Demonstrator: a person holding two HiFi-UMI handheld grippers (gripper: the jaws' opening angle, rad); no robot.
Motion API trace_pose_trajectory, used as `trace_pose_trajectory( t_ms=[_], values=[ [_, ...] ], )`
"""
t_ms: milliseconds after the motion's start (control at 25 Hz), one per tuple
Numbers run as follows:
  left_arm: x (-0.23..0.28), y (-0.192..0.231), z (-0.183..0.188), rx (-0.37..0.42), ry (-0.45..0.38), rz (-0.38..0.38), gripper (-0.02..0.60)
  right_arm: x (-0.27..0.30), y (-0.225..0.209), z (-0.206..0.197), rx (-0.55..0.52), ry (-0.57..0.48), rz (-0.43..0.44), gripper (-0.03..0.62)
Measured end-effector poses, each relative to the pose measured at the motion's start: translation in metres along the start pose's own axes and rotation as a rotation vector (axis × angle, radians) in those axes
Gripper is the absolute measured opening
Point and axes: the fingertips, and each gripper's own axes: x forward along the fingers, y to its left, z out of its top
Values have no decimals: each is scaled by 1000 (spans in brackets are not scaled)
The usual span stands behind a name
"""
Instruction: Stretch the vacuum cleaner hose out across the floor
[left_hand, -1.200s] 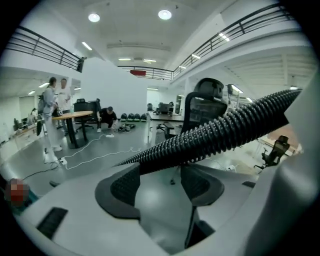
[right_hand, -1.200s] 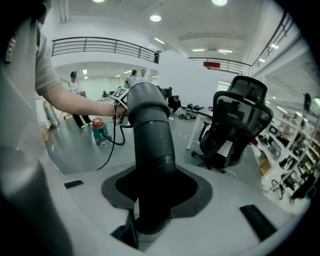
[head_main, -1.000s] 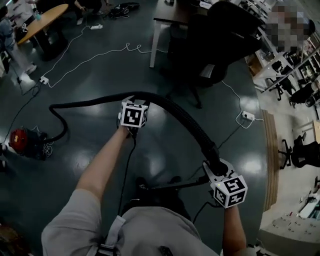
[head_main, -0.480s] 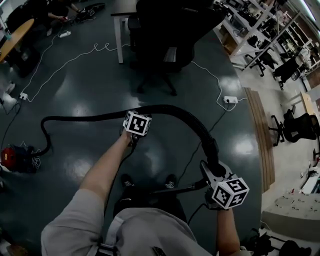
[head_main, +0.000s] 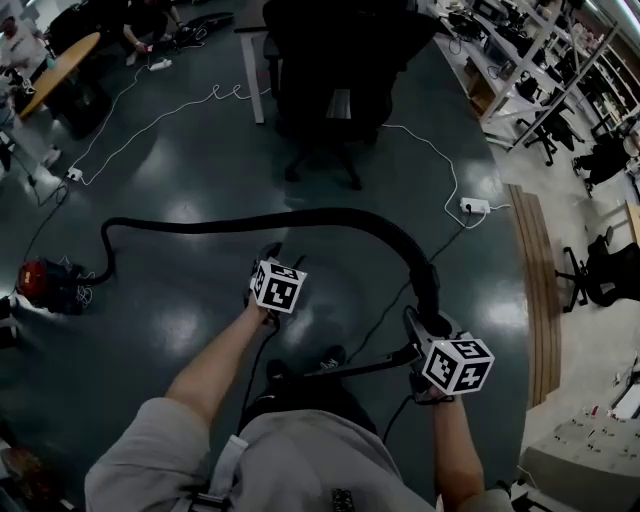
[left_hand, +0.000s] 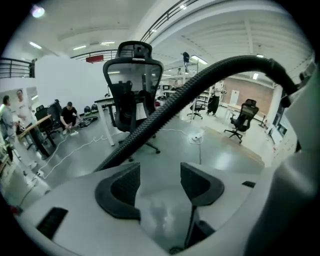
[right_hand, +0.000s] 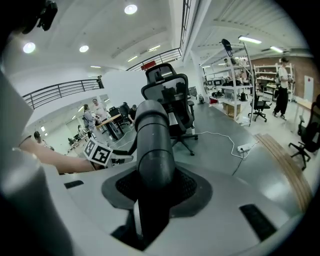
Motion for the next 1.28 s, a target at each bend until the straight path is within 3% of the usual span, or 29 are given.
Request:
trace_pose_trajectory(
  t_ms=[360, 440, 520, 720, 880, 1040, 1160, 1280],
  values=[
    [-131, -202, -22, 215, -132, -582, 258, 6, 47, 2, 6, 18, 42, 130],
    [-158, -232, -27, 291, -159, -676, 258, 8, 58, 2, 13, 29, 44, 130],
    [-174, -253, -34, 374, -165, -724, 258, 10, 70, 0, 18, 46, 51, 130],
    [-165, -274, -34, 464, -173, -641, 258, 14, 96, 3, 51, 92, 112, 130],
    [-161, -262, -26, 505, -192, -473, 257, 16, 117, 10, 105, 128, 210, 130],
    [-143, -251, -17, 543, -155, -331, 206, 22, 118, 12, 184, 179, 317, 130],
    [-132, -259, -16, 493, -125, -278, 187, 21, 110, 9, 163, 212, 420, 130],
    [-132, -263, -15, 409, -90, -236, 181, 17, 120, 9, 118, 236, 604, 130]
  ],
)
